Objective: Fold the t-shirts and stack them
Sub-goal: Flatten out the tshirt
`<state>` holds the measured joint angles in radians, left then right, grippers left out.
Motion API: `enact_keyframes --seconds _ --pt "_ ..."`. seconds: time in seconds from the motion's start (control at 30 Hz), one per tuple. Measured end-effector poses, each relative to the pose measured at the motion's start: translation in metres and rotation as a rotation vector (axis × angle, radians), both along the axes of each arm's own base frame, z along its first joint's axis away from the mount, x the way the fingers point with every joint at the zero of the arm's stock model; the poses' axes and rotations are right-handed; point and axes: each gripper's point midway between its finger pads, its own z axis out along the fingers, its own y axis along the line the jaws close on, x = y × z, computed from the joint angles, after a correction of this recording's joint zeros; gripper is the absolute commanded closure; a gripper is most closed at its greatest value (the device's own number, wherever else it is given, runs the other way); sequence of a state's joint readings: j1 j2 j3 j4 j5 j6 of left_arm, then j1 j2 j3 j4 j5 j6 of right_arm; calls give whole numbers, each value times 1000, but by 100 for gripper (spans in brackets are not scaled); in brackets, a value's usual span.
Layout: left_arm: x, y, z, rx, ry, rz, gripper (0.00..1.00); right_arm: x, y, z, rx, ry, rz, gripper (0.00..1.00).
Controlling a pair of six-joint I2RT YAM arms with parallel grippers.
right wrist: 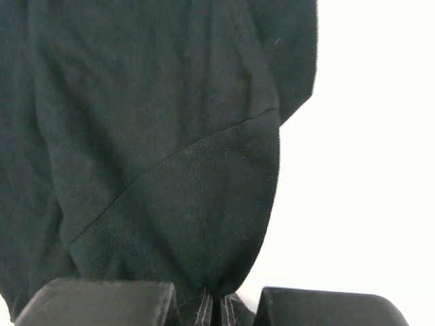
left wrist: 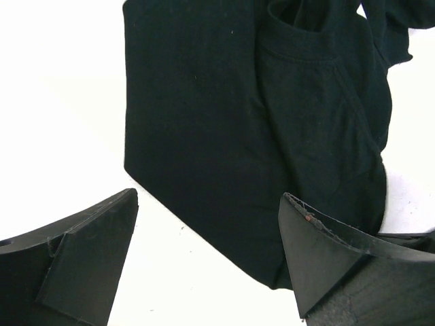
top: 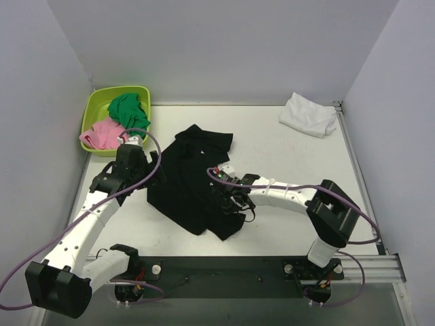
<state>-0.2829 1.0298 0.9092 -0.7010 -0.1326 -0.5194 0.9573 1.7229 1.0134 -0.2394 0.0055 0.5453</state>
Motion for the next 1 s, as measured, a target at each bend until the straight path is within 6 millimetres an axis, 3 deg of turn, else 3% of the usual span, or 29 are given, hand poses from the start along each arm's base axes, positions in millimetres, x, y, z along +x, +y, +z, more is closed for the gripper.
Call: enact_keyframes --seconds 0.1,0.17,0.37,0.47,0.53,0.73,1.0 --pt "-2 -2 1 -15 -4 -11 7 7 -25 31 -74 -86 -23 100" --pt "-4 -4 0 -23 -1 -19 7 18 -35 70 -77 -172 -46 100" --pt "-10 -7 -10 -37 28 -36 9 57 -63 225 76 -460 -173 100" --pt "-11 -8 -11 -43 34 -42 9 63 -86 261 85 -525 -229 100" --pt "-12 -10 -11 -49 35 -48 11 64 -102 268 59 -536 -256 100" --pt "-19 -22 -10 -121 27 -79 16 61 -122 260 -20 -507 -273 100" --pt "-47 -45 -53 -140 167 -118 23 63 -125 254 -54 -486 -279 100"
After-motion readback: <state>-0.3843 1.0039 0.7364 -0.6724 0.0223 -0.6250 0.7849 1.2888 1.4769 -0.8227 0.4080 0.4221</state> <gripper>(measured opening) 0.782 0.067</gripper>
